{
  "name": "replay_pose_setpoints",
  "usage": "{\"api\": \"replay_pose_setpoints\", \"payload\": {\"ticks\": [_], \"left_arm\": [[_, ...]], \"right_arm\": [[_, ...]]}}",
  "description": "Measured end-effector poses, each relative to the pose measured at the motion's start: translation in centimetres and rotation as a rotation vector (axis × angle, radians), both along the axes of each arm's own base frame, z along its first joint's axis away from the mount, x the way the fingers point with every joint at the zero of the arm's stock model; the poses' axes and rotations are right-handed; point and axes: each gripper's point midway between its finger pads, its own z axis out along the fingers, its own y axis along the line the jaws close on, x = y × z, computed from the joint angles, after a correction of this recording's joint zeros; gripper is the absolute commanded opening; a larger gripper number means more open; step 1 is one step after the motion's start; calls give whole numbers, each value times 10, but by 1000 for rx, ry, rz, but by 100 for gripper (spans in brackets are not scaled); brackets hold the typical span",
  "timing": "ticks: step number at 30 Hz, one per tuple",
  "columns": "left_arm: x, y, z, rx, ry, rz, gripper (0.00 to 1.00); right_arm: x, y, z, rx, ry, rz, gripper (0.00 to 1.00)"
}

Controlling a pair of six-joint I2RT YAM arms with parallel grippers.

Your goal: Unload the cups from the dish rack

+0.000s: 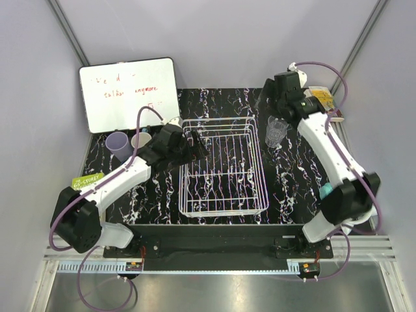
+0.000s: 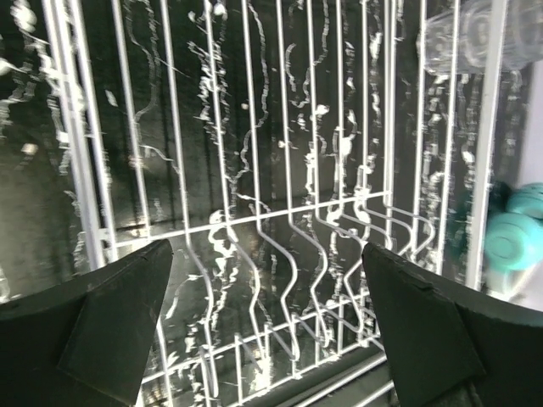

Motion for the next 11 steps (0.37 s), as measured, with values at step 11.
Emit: {"api": "replay_pose_setpoints", "payload": {"ticks": [11], "left_arm": [[-19,17,1,215,-45,11,99]], "right_arm": [[-121,96,2,-8,-169,346,100]]}}
